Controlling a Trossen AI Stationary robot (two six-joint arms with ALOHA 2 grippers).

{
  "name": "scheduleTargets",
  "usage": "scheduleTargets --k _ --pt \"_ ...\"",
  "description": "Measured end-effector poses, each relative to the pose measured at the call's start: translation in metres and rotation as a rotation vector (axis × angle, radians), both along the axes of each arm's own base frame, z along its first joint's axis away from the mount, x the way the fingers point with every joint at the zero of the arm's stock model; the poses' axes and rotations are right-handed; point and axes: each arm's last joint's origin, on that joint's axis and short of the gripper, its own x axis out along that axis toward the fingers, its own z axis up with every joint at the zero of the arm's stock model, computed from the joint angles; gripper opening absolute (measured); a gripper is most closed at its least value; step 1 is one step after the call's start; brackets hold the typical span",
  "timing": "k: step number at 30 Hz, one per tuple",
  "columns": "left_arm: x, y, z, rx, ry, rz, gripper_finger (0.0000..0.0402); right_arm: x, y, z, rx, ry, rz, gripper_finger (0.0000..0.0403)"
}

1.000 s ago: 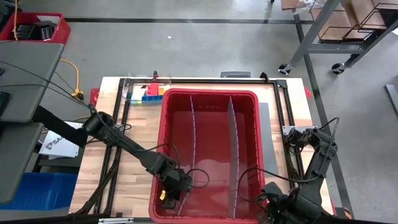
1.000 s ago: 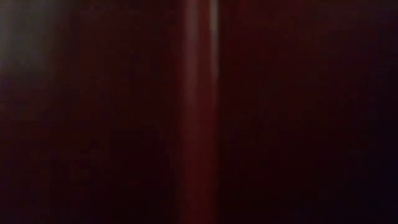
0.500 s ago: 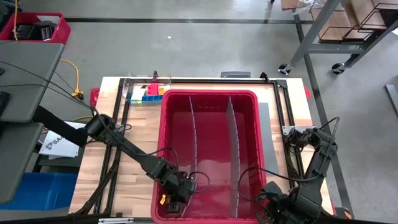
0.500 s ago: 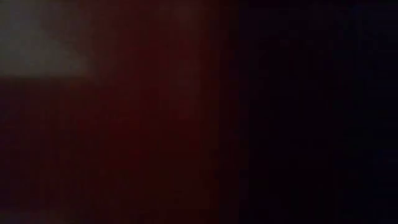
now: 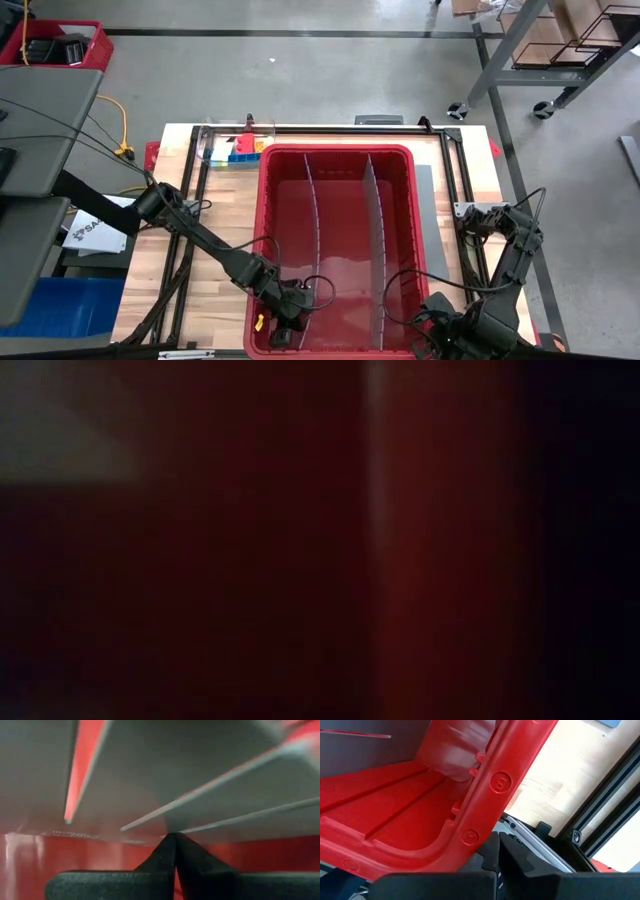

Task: Sort blocks
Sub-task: Assemble the bin divider into the red bin

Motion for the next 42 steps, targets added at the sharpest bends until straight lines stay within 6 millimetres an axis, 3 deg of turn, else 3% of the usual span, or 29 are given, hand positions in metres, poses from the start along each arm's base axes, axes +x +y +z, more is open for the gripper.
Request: scheduleTargets --k 9,16,21,26,28,30,36,39,42 --pt "-0.016 0.010 0.019 0.070 0.024 0.011 0.0000 0.001 0.000 0.000 -0.013 -0.020 -0.002 0.0000" --pt "-0.043 0.047 0.062 0.199 0.006 0.074 0.0000 0.003 0.000 0.005 0.012 -0.089 0.071 0.0000" --pt "-0.070 0.085 0.114 0.186 -0.135 0.176 0.0000 -0.003 -0.010 0.034 0.092 -0.173 0.121 0.0000" --pt "-0.102 0.126 0.155 0.243 -0.285 0.334 0.0000 -0.010 -0.029 0.074 0.029 -0.338 0.118 0.0000" --pt "-0.118 0.137 0.169 0.240 -0.348 0.375 0.0000 0.003 -0.041 0.087 -0.039 -0.483 0.121 0.0000" --pt "-0.135 0.141 0.177 0.236 -0.358 0.368 0.0000 0.029 -0.058 0.092 -0.100 -0.568 0.143 0.0000" --pt "-0.175 0.125 0.162 0.271 -0.133 0.360 0.0000 0.122 -0.100 0.067 -0.179 -0.622 0.385 0.0000" --pt "-0.186 0.111 0.153 0.317 -0.065 0.368 0.0000 0.144 -0.117 0.051 -0.149 -0.565 0.442 0.0000" --pt "-0.182 0.096 0.134 0.322 -0.055 0.348 0.0000 0.149 -0.120 0.041 -0.139 -0.520 0.482 0.0000"
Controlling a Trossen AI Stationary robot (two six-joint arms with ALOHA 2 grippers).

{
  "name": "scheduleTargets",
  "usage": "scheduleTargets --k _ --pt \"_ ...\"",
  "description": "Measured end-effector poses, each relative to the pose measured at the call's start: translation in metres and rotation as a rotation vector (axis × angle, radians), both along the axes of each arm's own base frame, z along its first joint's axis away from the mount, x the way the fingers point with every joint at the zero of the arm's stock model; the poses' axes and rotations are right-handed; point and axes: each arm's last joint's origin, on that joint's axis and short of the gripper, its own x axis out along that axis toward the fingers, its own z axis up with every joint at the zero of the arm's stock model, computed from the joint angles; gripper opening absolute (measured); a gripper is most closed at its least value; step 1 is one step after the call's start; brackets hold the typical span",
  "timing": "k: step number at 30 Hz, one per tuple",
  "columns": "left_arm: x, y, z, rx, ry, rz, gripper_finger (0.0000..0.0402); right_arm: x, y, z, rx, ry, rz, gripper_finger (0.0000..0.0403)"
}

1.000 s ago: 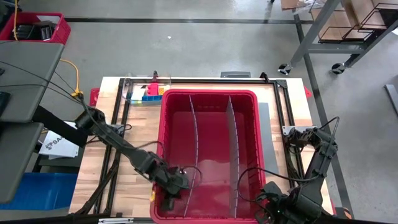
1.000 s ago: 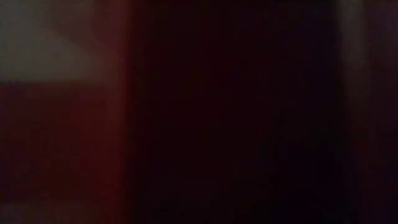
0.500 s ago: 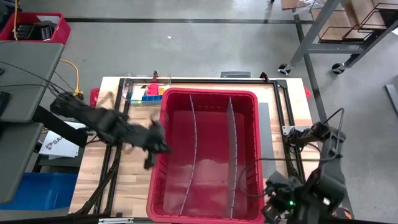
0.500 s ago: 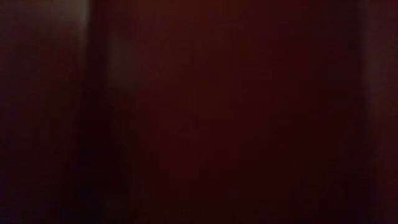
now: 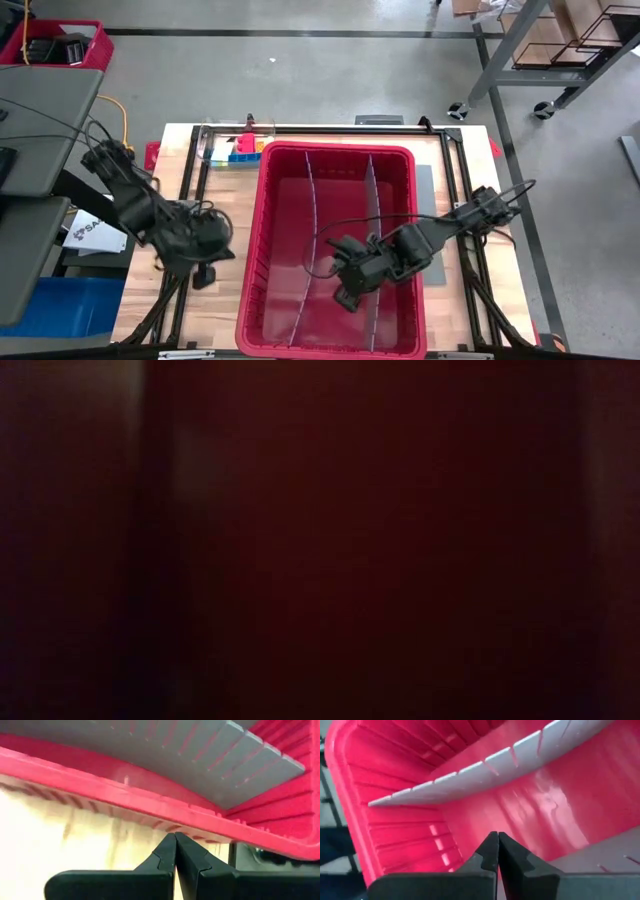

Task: Sort blocks
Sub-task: Assemble the bin divider into the red bin

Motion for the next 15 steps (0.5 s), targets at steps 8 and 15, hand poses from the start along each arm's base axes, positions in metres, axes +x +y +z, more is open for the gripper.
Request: scheduleTargets --k 8,15 --pt "0.014 0.004 -0.019 0.171 0.039 -0.149 0.0000 0.002 -0.003 0.002 0.065 -0.012 -0.089 0.0000" --pt "-0.001 0.029 -0.021 0.294 0.028 -0.090 0.0000 0.020 -0.014 -0.026 0.117 0.008 -0.217 0.0000"
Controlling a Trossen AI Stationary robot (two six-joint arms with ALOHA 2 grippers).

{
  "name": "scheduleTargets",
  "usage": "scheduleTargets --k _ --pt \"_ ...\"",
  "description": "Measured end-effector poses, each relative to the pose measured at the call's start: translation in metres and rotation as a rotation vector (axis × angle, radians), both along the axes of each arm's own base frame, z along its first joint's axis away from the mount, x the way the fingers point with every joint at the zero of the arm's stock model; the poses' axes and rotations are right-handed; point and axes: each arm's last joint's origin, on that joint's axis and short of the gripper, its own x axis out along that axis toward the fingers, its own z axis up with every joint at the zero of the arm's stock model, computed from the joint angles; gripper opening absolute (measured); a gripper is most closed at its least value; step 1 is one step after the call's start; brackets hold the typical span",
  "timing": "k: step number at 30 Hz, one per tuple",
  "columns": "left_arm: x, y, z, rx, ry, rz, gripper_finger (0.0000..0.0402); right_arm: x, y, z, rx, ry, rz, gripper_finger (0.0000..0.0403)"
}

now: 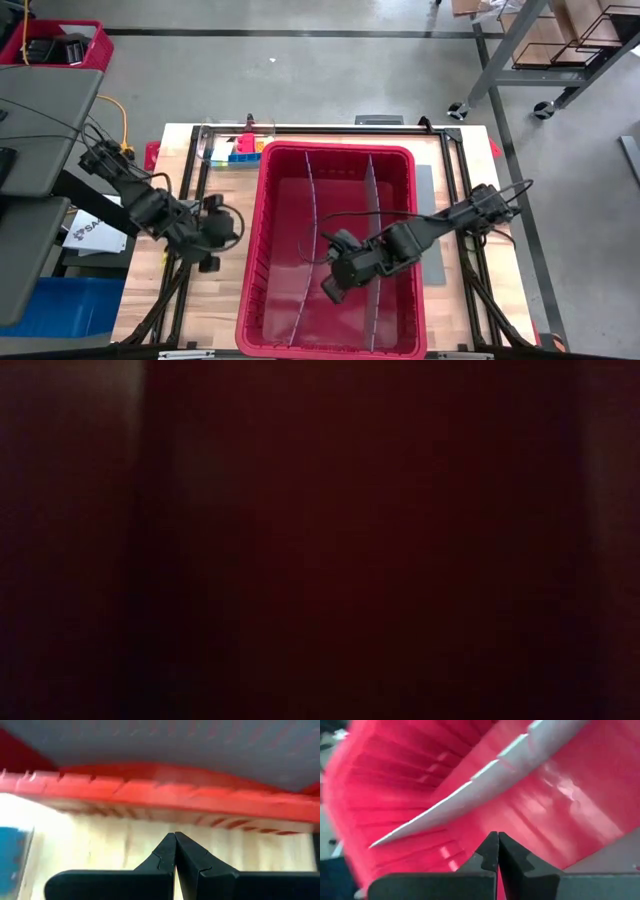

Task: Sort blocks
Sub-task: Assemble the bin divider into the red bin

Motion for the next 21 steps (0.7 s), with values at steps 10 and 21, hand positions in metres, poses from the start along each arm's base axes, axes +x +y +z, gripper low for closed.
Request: scheduleTargets --k 10,21 --pt "-0.013 0.011 -0.052 -0.272 0.065 0.101 0.0000 0.025 -0.032 -0.055 0.046 0.021 -0.049 0.0000" --pt "0.015 -0.011 -0.084 -0.443 0.004 0.123 0.0000 0.040 -0.042 -0.075 0.022 -0.107 -0.069 0.0000"
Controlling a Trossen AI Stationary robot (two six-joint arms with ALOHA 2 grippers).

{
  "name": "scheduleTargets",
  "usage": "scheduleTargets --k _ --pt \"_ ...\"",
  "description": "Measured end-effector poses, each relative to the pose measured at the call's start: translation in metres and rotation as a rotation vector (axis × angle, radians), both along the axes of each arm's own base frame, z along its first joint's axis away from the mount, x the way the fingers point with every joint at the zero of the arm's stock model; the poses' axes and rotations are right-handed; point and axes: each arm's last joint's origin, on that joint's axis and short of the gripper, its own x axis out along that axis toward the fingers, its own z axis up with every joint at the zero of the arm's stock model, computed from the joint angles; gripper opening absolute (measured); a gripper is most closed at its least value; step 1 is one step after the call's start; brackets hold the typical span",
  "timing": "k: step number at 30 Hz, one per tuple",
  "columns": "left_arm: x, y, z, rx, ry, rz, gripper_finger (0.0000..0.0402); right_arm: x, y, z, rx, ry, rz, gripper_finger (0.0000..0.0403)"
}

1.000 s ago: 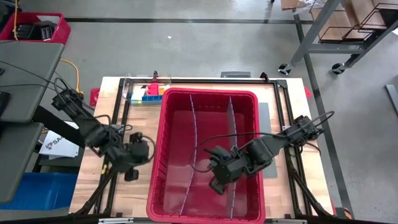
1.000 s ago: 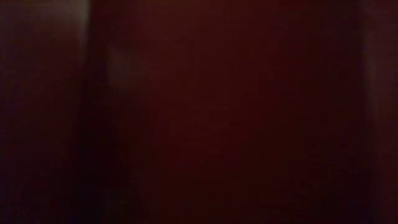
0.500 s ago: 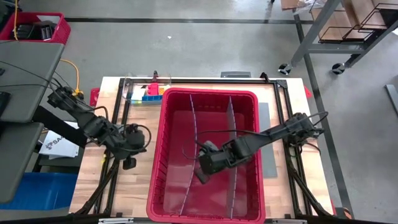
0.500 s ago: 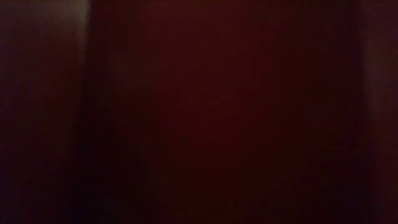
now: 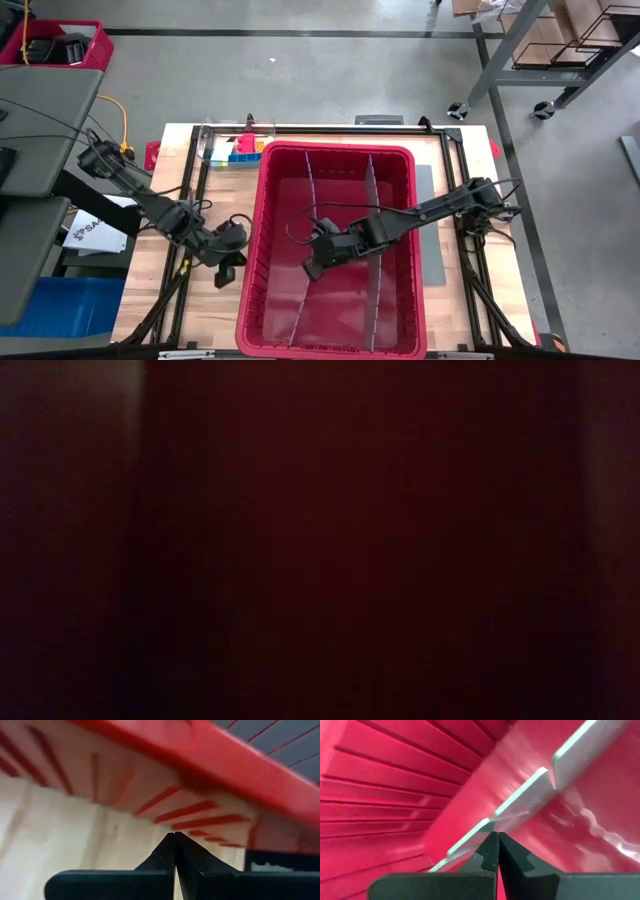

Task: Sort blocks
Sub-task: Assemble the bin divider into the red bin

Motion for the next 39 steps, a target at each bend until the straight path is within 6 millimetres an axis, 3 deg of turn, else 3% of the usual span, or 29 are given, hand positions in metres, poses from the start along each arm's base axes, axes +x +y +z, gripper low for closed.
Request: scheduleTargets --k 10,30,33,36,39 --pt "0.022 -0.018 -0.012 -0.080 -0.016 0.012 0.0000 0.003 0.001 0.003 -0.018 -0.048 0.036 0.0000" --pt "0.028 -0.011 -0.017 -0.026 0.002 0.043 0.0000 0.019 0.004 0.001 0.053 -0.161 0.049 0.0000" --pt "0.027 -0.009 -0.019 -0.006 0.018 0.050 0.0000 0.009 0.004 0.009 0.052 -0.126 0.071 0.0000" --pt "0.023 -0.008 -0.018 -0.016 0.043 0.032 0.0000 -0.009 0.007 0.029 0.050 -0.055 0.099 0.0000" --pt "0.021 -0.006 0.005 -0.027 0.006 -0.049 0.0000 -0.030 0.011 0.050 0.012 0.031 0.123 0.0000"
